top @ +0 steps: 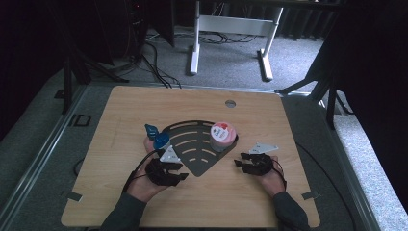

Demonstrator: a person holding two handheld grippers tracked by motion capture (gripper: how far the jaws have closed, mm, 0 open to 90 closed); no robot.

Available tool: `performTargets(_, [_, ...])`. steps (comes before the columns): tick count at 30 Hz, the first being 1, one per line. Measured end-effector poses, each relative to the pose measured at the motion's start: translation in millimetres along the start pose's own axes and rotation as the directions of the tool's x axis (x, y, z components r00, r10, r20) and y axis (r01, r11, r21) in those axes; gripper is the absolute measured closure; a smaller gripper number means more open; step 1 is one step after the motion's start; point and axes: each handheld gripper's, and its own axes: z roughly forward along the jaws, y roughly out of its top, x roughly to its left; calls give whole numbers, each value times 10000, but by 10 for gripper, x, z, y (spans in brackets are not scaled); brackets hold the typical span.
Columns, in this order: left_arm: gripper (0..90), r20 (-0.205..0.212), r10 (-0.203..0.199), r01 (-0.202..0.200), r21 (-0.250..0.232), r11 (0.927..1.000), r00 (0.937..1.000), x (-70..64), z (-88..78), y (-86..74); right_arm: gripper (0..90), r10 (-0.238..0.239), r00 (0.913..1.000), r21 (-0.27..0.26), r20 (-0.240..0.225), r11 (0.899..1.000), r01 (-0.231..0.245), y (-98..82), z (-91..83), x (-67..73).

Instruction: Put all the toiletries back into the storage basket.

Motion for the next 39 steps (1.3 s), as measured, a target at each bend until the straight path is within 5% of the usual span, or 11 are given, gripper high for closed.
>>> performTargets(23, [571,-324,-372,379,220,9990,9988,116,-255,-105,545,-18,10000,0,5,10000,18,0,1,2])
performTargets(39, [568,-1021,-768,805,329,9962,9918,276,-505,-214,536,-48,10000,23,14,10000,48,2,1,5])
